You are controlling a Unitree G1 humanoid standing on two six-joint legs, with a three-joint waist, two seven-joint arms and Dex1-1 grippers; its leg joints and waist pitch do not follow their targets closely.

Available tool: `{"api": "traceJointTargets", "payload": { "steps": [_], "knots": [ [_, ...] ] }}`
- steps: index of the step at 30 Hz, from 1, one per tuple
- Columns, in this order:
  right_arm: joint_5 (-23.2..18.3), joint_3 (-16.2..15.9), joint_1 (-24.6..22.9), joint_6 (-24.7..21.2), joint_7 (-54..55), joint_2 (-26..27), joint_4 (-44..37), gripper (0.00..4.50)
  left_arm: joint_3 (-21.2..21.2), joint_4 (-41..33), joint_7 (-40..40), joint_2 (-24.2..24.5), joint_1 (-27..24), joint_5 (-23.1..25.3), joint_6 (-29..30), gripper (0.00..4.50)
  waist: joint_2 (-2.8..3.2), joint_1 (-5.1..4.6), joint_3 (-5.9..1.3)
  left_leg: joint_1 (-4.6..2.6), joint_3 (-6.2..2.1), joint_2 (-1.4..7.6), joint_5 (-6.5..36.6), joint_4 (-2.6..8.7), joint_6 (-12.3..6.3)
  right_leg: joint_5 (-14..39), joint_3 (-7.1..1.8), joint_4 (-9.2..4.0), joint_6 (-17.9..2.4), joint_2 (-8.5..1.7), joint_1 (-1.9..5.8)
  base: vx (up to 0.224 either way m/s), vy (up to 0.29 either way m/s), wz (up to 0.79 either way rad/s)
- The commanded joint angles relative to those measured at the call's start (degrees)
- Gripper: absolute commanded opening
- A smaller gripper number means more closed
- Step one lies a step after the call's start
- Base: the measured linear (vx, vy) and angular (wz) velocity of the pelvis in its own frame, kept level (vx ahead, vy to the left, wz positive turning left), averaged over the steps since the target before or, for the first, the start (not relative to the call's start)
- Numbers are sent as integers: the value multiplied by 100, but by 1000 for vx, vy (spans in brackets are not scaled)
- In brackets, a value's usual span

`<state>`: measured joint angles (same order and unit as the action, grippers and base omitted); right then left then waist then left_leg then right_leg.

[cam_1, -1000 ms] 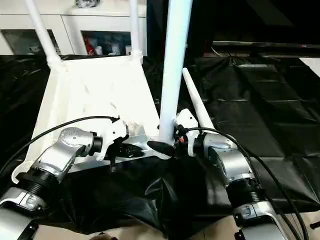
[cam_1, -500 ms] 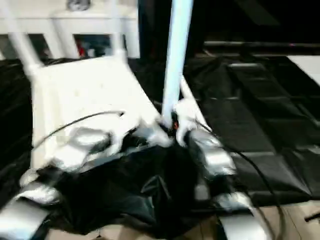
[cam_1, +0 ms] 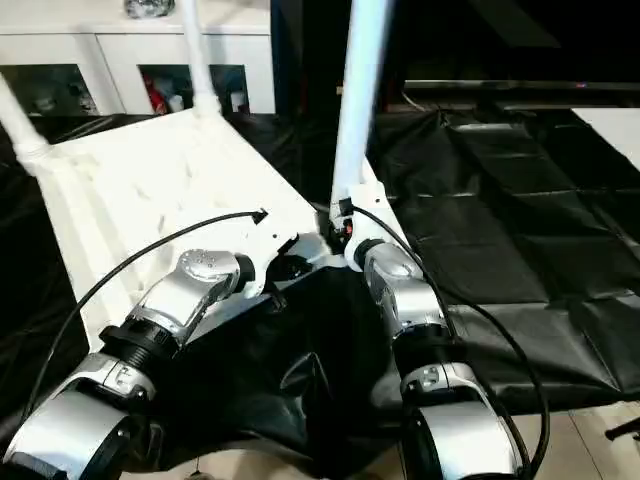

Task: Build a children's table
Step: Rotate leg to tighten

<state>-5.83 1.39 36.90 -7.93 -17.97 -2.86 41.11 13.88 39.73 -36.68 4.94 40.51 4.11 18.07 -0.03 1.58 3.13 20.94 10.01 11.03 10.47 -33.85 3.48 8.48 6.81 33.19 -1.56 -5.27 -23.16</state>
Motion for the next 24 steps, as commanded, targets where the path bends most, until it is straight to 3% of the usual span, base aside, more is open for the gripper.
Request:
{"api": "traceJointTargets", "payload": {
  "steps": [1,5,6,7,11,12,13,17,18,19,20,24],
  "knots": [
    [119,-199,-250,-56,-50,-8,-198,310,-301,-154,515,-61,107,-72,169,0,-112,44,-421,-21,-36,195,948,352,-405,1926,-305,-407,-887,-373,335,0,0,0],
    [124,-147,-619,-195,-85,-197,-843,310,-393,-144,717,-89,115,-51,280,0,-124,50,-430,3,-39,187,791,350,-459,1642,-312,-371,-901,-352,358,0,0,0],
    [113,-143,-725,-276,-92,-235,-1017,310,-411,-136,798,-98,123,-41,293,0,-68,66,-435,-9,-39,182,790,338,-479,1610,-313,-369,-924,-365,350,0,0,0],
    [111,-155,-819,-357,-102,-269,-1172,310,-428,-129,865,-109,132,-37,286,0,-99,69,-441,-6,-31,180,753,335,-519,1506,-315,-376,-925,-346,354,0,0,0],
    [156,-240,-1060,-669,-53,-308,-1528,310,-436,-90,858,-170,215,-105,-118,0,-45,63,-445,-7,-37,167,780,332,-550,1373,-309,-375,-997,-331,352,0,0,0],
    [186,-259,-1075,-724,-16,-299,-1534,310,-433,-94,834,-172,236,-115,-264,0,-46,52,-441,4,-43,167,819,337,-542,1395,-303,-383,-1000,-330,352,0,0,0],
    [271,-303,-1061,-836,68,-282,-1486,322,-461,-124,742,-157,275,-160,-369,44,-33,53,-444,-13,-41,173,848,335,-515,1389,-307,-383,-1028,-332,337,0,0,0],
    [359,-419,-1036,-938,44,-274,-1454,322,-521,-223,632,-85,336,-233,-401,79,6,91,-449,-12,-50,192,840,341,-457,1224,-309,-361,-1110,-343,336,0,0,0],
    [375,-452,-1032,-990,38,-273,-1467,322,-511,-247,627,-34,351,-210,-412,79,-12,89,-445,-17,-46,193,909,343,-441,1232,-307,-362,-1109,-342,336,0,0,0],
    [398,-507,-1000,-1056,8,-271,-1433,322,-506,-296,586,92,365,-176,-419,91,46,104,-440,-22,-57,190,949,348,-415,1252,-306,-356,-1108,-343,340,0,0,0],
    [438,-575,-957,-1074,-55,-282,-1346,322,-571,-354,644,236,374,-150,-443,91,29,96,-437,-19,-55,191,963,350,-409,1257,-306,-365,-1090,-337,338,0,0,0],
    [500,-660,-824,-1051,-103,-277,-1111,322,-816,-510,798,572,389,-149,-316,91,78,57,-435,-35,-64,182,1127,355,-258,1383,-300,-369,-1034,-333,338,0,0,0]
  ]
}}
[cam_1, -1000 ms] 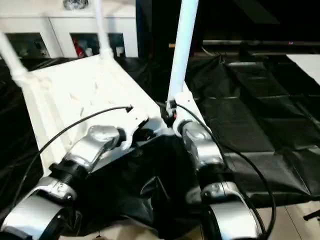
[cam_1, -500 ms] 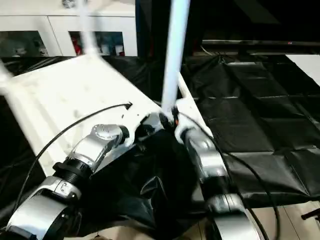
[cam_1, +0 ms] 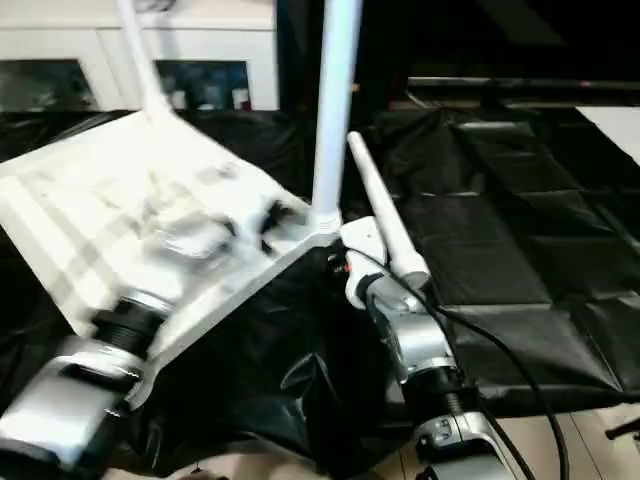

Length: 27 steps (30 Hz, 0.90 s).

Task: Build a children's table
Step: Rotate leg to tighten

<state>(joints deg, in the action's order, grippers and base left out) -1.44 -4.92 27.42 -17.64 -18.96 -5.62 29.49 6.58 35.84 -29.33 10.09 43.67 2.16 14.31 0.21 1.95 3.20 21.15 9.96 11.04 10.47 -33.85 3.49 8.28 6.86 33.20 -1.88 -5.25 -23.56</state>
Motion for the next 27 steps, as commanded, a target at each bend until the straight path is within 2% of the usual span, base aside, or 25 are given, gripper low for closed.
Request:
{"api": "traceJointTargets", "payload": {
  "steps": [1,3,4,5,6,7,8,9,11,12,13,14,15,16,18,19,24,27],
  "knots": [
    [69,-43,175,-68,-12,3,130,322,-143,-215,125,224,47,108,138,91,73,20,-449,-56,-70,191,1131,362,-219,1360,-303,-347,-1023,-334,384,0,0,0],
    [68,-44,259,-84,-26,22,250,322,-210,-416,185,551,-27,242,296,91,82,3,-447,-52,-73,197,1129,367,-187,1261,-306,-332,-1046,-324,386,0,0,0],
    [68,-44,345,-104,-24,56,356,322,-277,-631,193,934,-139,381,493,91,63,-5,-443,-51,-78,206,1120,374,-161,1208,-312,-305,-1069,-327,384,0,0,0],
    [68,-43,364,-108,-19,68,377,322,-293,-680,188,1025,-168,410,541,91,87,-2,-447,-60,-84,211,1115,376,-144,1198,-312,-285,-1090,-339,384,0,0,0],
    [48,-35,429,-147,3,109,452,322,-332,-842,168,1319,-272,503,750,91,92,-8,-449,-79,-86,228,1104,375,-97,1161,-320,-263,-1102,-345,372,0,0,0],
    [42,-33,462,-155,23,129,493,322,-342,-928,168,1467,-330,565,893,91,97,-30,-437,-51,-85,213,1071,381,-105,1145,-320,-260,-1104,-327,381,0,0,0],
    [51,-37,529,-108,89,180,554,322,-318,-1115,222,1811,-482,829,1147,91,88,-30,-435,-84,-73,222,1091,382,-59,1143,-326,-266,-1111,-328,355,0,0,0],
    [8,-15,559,-159,83,223,560,322,-349,-1218,280,1959,-568,940,1261,91,94,-29,-425,-83,-67,213,1084,383,-45,1153,-333,-264,-1106,-319,349,0,0,0],
    [-27,4,583,-207,78,257,567,322,-377,-1294,321,2060,-633,1010,1339,91,131,-12,-425,-107,-64,220,1080,385,-8,1087,-342,-256,-1125,-317,331,0,0,0],
    [-36,19,625,-245,112,288,617,322,-394,-1372,345,2166,-721,1069,1412,91,85,34,-428,-122,-69,237,1090,390,15,1087,-350,-231,-1163,-339,324,0,0,0],
    [8,-4,689,-234,157,308,730,322,-373,-1408,364,2297,-854,1165,1499,91,65,51,-408,-121,-57,229,1148,404,24,1179,-351,-267,-1137,-325,307,0,0,0],
    [25,-14,713,-224,167,312,774,322,-355,-1420,363,2337,-899,1196,1525,91,84,73,-418,-130,-72,239,1191,404,68,1211,-353,-242,-1139,-349,311,0,0,0],
    [82,-49,790,-190,194,323,921,322,-292,-1460,360,2465,-1046,1297,1609,91,84,72,-403,-108,-81,233,1283,420,113,1341,-353,-258,-1095,-355,319,0,0,0],
    [62,-27,837,-187,186,341,996,322,-233,-1535,382,2533,-1122,1344,1748,91,41,56,-389,-106,-74,221,1387,429,136,1486,-355,-288,-1021,-348,313,0,0,0],
    [46,-7,873,-181,184,354,1044,322,-188,-1595,407,2587,-1181,1388,1874,91,72,60,-387,-117,-82,217,1474,426,165,1609,-365,-294,-984,-363,300,0,0,0],
    [39,4,900,-170,184,361,1078,322,-160,-1620,435,2624,-1216,1428,1979,91,55,59,-390,-125,-72,210,1484,420,158,1634,-367,-308,-968,-356,293,0,0,0],
    [75,-16,976,-78,191,379,1196,322,-140,-1771,661,2810,-1307,1825,2448,91,66,70,-392,-105,-87,204,1450,419,157,1572,-367,-288,-978,-357,309,0,0,0],
    [82,-29,1007,-56,203,384,1257,322,-106,-1768,587,2907,-1350,1847,2600,91,67,60,-394,-98,-91,194,1442,414,148,1590,-363,-290,-971,-353,308,0,0,0]
  ]
}}
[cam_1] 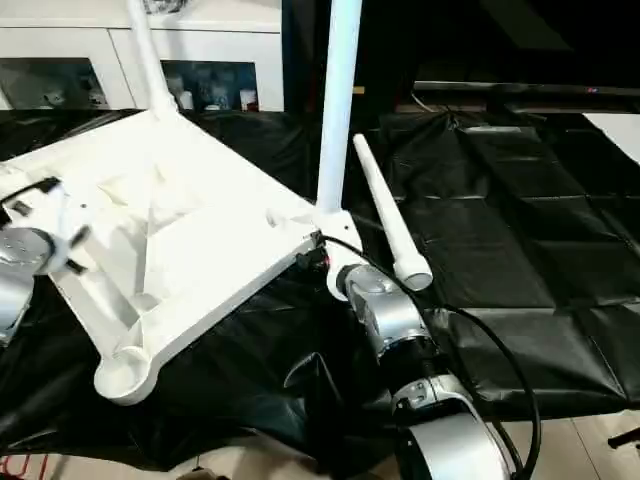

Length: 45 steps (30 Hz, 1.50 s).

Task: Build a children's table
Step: Rotate leg to tighten, then rotate table base

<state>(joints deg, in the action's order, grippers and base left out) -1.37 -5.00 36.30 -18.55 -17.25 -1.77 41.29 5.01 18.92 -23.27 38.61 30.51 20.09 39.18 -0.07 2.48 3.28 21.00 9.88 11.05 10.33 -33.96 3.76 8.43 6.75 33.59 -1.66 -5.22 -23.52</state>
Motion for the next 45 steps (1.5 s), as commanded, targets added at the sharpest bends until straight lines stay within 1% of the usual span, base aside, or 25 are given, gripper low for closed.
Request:
{"api": "traceJointTargets", "payload": {
  "steps": [1,5,6,7,9,11,13,14,20,21,22,23,24,25,26,28,30,31,35,36,39,40,42,43,45],
  "knots": [
    [80,-27,123,45,32,0,97,322,91,-107,-107,80,-77,25,196,75,108,2,-404,-89,-85,197,1460,426,130,1544,-352,-324,-1010,-351,298,0,0,0],
    [87,-40,126,66,5,-3,129,322,269,-324,-604,95,-260,-160,462,44,119,-4,-413,-85,-83,201,1410,420,130,1408,-356,-310,-1104,-363,301,0,0,0],
    [50,-36,129,64,-87,-2,142,322,467,-528,-967,161,-427,-197,681,44,136,-6,-412,-82,-81,194,1430,420,122,1397,-354,-311,-1112,-354,299,0,0,0],
    [35,-38,129,60,-133,-2,142,294,571,-615,-1133,210,-508,-202,770,17,121,-11,-412,-81,-83,209,1431,425,109,1392,-356,-310,-1129,-363,305,0,0,0],
    [24,-44,135,62,-181,1,144,284,741,-738,-1394,309,-644,-207,866,7,133,-15,-398,-82,-83,205,1520,432,113,1482,-355,-324,-1123,-357,295,0,0,0],
    [-14,-42,150,88,-271,17,175,272,782,-894,-1660,314,-779,-425,925,3,132,-22,-395,-80,-86,195,1596,432,122,1542,-353,-334,-1122,-354,299,0,0,0],
    [-25,-44,156,99,-303,23,192,246,803,-982,-1797,318,-836,-541,924,0,134,-46,-396,-82,-95,200,1642,434,136,1562,-350,-340,-1125,-353,303,0,0,0],
    [-32,-62,157,116,-356,37,208,242,848,-1193,-2113,344,-956,-764,831,0,135,-43,-397,-86,-99,200,1653,434,135,1567,-348,-333,-1124,-354,306,0,0,0],
    [-33,-108,141,128,-477,81,204,198,934,-1586,-2758,404,-1210,-1136,533,0,143,-39,-383,-107,-96,204,1782,447,146,1707,-352,-348,-1091,-344,287,0,0,0],
    [-25,-114,148,141,-506,84,216,193,968,-1742,-2969,417,-1275,-1276,469,0,101,-46,-375,-94,-97,208,1801,456,148,1763,-353,-350,-1079,-348,292,0,0,0],
    [-19,-119,156,151,-521,90,232,185,999,-1922,-3172,417,-1338,-1435,432,0,122,-40,-374,-104,-98,212,1801,457,159,1791,-360,-346,-1085,-357,286,0,0,0],
    [-15,-117,170,162,-536,92,254,172,1017,-2095,-3350,404,-1392,-1611,388,0,96,-37,-377,-106,-98,218,1786,458,160,1785,-364,-346,-1090,-363,284,0,0,0],
    [-15,-117,170,162,-536,92,254,161,1017,-2095,-3350,404,-1392,-1611,388,0,116,-29,-374,-112,-89,218,1770,459,168,1750,-368,-336,-1121,-352,275,0,0,0],
    [-12,-116,186,177,-554,92,277,155,1022,-2273,-3517,359,-1427,-1812,374,0,118,-20,-371,-117,-88,215,1803,460,184,1744,-371,-332,-1120,-351,274,0,0,0],
    [-10,-116,217,209,-573,89,323,153,1034,-2482,-3663,192,-1409,-2070,424,0,80,-24,-369,-107,-79,212,1793,464,180,1746,-372,-334,-1122,-350,282,0,0,0],
    [-6,-114,239,232,-581,85,362,119,1054,-2552,-3704,46,-1362,-2183,442,0,91,-12,-367,-106,-74,212,1765,459,199,1755,-378,-331,-1125,-346,281,0,0,0],
    [10,-108,269,261,-589,92,412,106,1143,-2552,-3719,-204,-1243,-2237,382,0,76,-26,-362,-91,-78,196,1782,456,195,1838,-375,-340,-1064,-344,295,0,0,0],
    [9,-106,277,260,-591,95,413,106,1169,-2452,-3661,-301,-1176,-2195,276,0,69,-33,-367,-88,-79,195,1770,451,193,1858,-377,-339,-1043,-350,304,0,0,0],
    [2,-118,284,274,-604,97,412,62,1237,-2143,-3501,-552,-990,-2088,-120,0,50,-71,-377,-41,-84,180,1621,435,121,1941,-373,-352,-965,-354,332,0,0,0],
    [3,-123,281,281,-603,98,411,62,1229,-1999,-3381,-681,-909,-2058,-276,0,78,-71,-375,-60,-78,175,1655,423,115,2039,-373,-372,-941,-353,315,0,0,0],
    [5,-107,281,310,-575,98,419,23,1299,-1600,-3034,-885,-673,-1861,-684,0,77,-72,-381,-72,-81,172,1731,424,120,2079,-361,-388,-889,-325,308,0,0,0],
    [7,-85,276,326,-526,90,409,18,1295,-1426,-2845,-980,-580,-1780,-815,0,146,-63,-391,-83,-94,180,1745,425,142,2006,-363,-371,-900,-328,306,0,0,0],
    [41,-60,261,343,-413,49,371,4,1263,-1157,-2575,-1101,-459,-1679,-1030,0,113,-80,-389,-77,-86,176,1796,421,145,1954,-360,-381,-909,-319,310,0,0,0],
    [96,-27,279,141,-237,-26,320,4,1309,-983,-2489,-1061,-390,-1569,-1159,0,120,-84,-394,-77,-86,170,1804,419,146,1968,-357,-386,-906,-314,309,0,0,0],
    [103,-10,290,41,-194,-56,294,4,1325,-954,-2488,-1036,-378,-1541,-1181,0,108,-77,-400,-78,-89,175,1755,418,144,1938,-357,-378,-911,-320,319,0,0,0]
  ]
}}
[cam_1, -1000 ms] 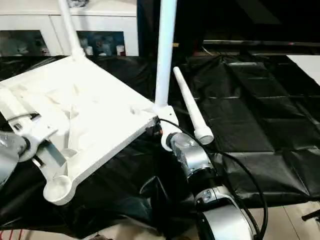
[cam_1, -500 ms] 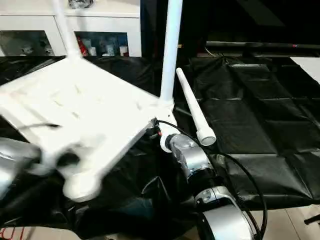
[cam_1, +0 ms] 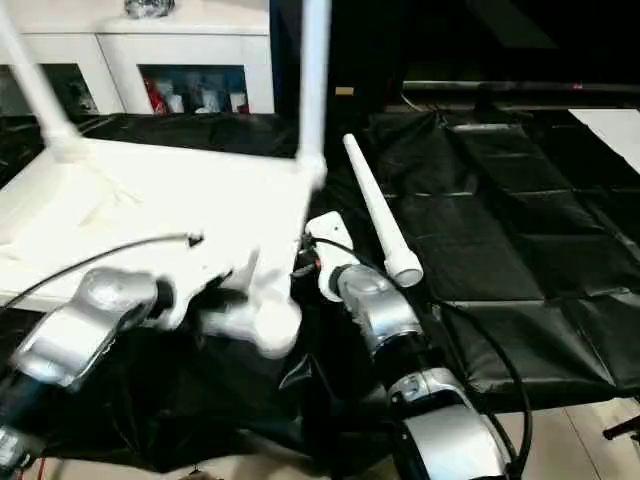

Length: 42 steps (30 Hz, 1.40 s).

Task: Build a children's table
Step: Rotate table base, then pick table leg

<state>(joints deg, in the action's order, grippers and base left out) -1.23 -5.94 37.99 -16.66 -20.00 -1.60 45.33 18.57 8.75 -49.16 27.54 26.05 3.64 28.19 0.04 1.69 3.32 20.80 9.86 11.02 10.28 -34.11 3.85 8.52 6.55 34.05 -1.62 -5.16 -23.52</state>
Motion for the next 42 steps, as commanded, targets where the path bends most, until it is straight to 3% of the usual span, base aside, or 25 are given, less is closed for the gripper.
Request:
{"api": "traceJointTargets", "payload": {
  "steps": [1,2,4,7,8,13,17,22,26,28,31,32,36,37,39,42],
  "knots": [
    [59,123,137,-297,78,-117,-187,4,-49,38,70,99,60,92,-92,0,103,2,-411,-54,-87,181,1683,430,129,1822,-340,-399,-955,-324,326,0,0,0],
    [3,199,159,-423,70,-191,-341,4,-124,-20,3,115,29,15,-145,0,124,3,-408,-54,-87,184,1671,431,129,1780,-341,-395,-973,-322,324,0,0,0],
    [-55,282,180,-535,80,-254,-483,4,-186,-81,-15,112,4,-45,-175,0,111,10,-420,-52,-77,189,1559,422,120,1577,-344,-370,-1022,-314,329,0,0,0],
    [-391,721,401,-744,191,-387,-686,32,-409,-290,-110,81,-22,-318,-26,0,122,11,-421,-54,-59,182,1510,409,104,1483,-344,-354,-1083,-313,322,0,0,0],
    [-433,792,463,-771,222,-428,-697,40,-432,-352,-157,92,-31,-367,23,33,119,7,-419,-61,-58,181,1533,411,105,1511,-346,-358,-1092,-312,320,0,0,0],
    [-348,1012,1130,-890,638,-815,-115,86,-452,-587,-339,106,-7,-596,126,67,117,-3,-408,-67,-43,158,1586,388,148,1648,-335,-365,-1094,-295,305,0,0,0],
    [-118,976,1553,-901,856,-1016,663,123,-430,-568,-242,24,90,-561,43,87,96,-6,-422,-48,-42,149,1473,372,123,1574,-327,-353,-1153,-298,318,0,0,0],
    [-285,1194,1841,-811,905,-1111,1264,155,-427,-627,-106,-86,175,-555,83,126,70,1,-443,-19,-31,152,1261,350,25,1362,-329,-321,-1186,-305,344,0,0,0],
    [-317,1311,2048,-490,923,-1178,1869,186,-542,-683,35,-330,261,-749,198,158,56,3,-433,-7,-15,155,1266,332,-14,1439,-321,-333,-1205,-314,338,0,0,0],
    [-296,1348,2116,-447,986,-1222,2069,216,-580,-653,174,-445,314,-726,137,174,52,4,-439,-15,-15,150,1266,326,-44,1463,-311,-339,-1187,-298,333,0,0,0],
    [-249,1381,2186,-442,1160,-1314,2300,227,-629,-586,494,-666,255,-660,-329,195,43,3,-442,-1,-13,146,1274,314,-73,1500,-303,-352,-1154,-298,342,0,0,0],
    [-254,1402,2205,-421,1195,-1335,2359,236,-560,-596,391,-646,251,-676,-343,201,74,8,-439,-1,-22,148,1280,319,-76,1525,-300,-347,-1147,-302,335,0,0,0],
    [-270,1432,2278,-435,1208,-1398,2570,270,-508,-640,330,-695,275,-761,-35,238,76,-17,-441,-11,-15,148,1355,313,-74,1523,-291,-349,-1152,-282,322,0,0,0],
    [-254,1426,2311,-433,1156,-1414,2647,275,-436,-679,252,-672,265,-762,-21,243,123,-11,-438,-12,-21,144,1388,313,-72,1537,-289,-349,-1158,-283,323,0,0,0],
    [-246,1426,2346,-428,1044,-1417,2724,305,-370,-699,223,-648,257,-732,-53,261,89,-25,-441,-7,-18,143,1423,310,-81,1544,-284,-351,-1166,-279,327,0,0,0],
    [-214,1393,2419,-531,872,-1406,2823,315,-249,-673,159,-617,261,-665,-266,279,98,-26,-437,0,-20,147,1452,306,-122,1575,-282,-356,-1192,-284,326,0,0,0]
  ]
}}
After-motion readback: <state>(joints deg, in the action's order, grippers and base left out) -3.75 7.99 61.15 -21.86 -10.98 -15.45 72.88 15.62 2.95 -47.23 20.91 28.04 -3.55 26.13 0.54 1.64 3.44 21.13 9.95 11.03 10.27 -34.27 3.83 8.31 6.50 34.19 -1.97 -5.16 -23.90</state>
